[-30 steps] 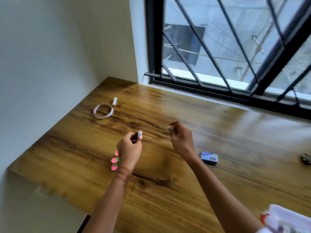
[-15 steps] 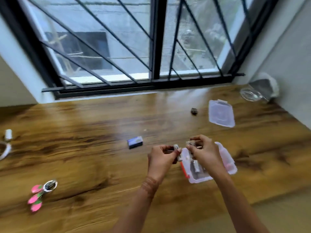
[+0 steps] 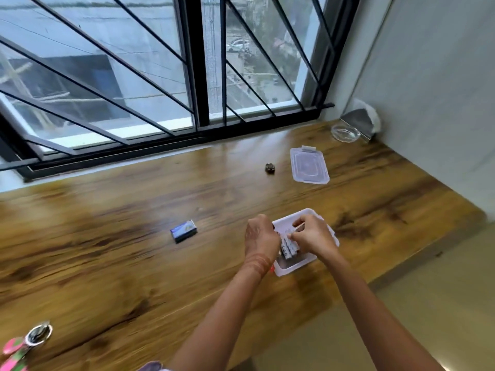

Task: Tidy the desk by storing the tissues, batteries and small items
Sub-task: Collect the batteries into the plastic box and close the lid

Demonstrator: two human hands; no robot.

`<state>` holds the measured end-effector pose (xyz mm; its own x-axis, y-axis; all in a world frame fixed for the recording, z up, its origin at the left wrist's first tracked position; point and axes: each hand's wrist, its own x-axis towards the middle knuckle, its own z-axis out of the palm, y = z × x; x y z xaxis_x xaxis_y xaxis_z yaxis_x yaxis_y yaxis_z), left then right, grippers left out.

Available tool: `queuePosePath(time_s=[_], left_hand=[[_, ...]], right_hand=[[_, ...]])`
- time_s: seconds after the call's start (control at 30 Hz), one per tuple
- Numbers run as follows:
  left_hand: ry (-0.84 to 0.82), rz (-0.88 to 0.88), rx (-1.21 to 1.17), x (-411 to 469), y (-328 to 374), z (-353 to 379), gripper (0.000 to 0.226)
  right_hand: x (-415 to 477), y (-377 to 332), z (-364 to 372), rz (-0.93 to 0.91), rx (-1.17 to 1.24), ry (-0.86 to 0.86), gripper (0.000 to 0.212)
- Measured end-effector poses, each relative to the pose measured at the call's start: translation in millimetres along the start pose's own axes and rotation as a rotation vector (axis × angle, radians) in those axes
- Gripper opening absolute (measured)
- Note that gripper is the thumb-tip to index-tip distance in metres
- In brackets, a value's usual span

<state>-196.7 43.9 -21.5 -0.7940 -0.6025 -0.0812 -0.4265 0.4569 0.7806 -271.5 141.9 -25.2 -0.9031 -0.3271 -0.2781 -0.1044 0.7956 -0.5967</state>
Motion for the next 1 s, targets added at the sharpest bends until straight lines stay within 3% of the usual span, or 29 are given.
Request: queuePosePath(time_s=[0.17, 0.33, 0.5, 0.77, 0.87, 1.0], left_hand=[[0.017, 0.034, -0.056, 6.0, -14.0, -16.9, 0.022], [0.149, 0.037, -0.069, 1.7, -31.9, -61.7, 0.021], [0.365, -0.071, -0.062, -14.5, -76.2, -138.2, 0.022], [0.679, -0.385, -0.018, -80.0, -208.5, -289.2, 0.022], [0.726, -0.446, 0.024, -108.5, -253.1, -336.7, 0.021], [0.658, -0.494, 0.111, -137.1, -303.7, -384.1, 0.024]], right_hand=[[6.3, -6.8, -9.9, -0.054, -0.05, 0.139, 0.017], [3.8, -57.7, 11.9, -0.215, 0.084, 0.198, 0.009], [-17.8, -144.5, 72.3, -0.437, 0.106, 0.021, 0.013], [-103.3, -285.2, 227.7, -0.756, 0.011, -0.33, 0.013], [-135.3, -333.1, 287.0, -0.848, -0.038, -0.401, 0.015], [-156.0, -388.1, 361.9, -1.005, -0.135, -0.397, 0.038]])
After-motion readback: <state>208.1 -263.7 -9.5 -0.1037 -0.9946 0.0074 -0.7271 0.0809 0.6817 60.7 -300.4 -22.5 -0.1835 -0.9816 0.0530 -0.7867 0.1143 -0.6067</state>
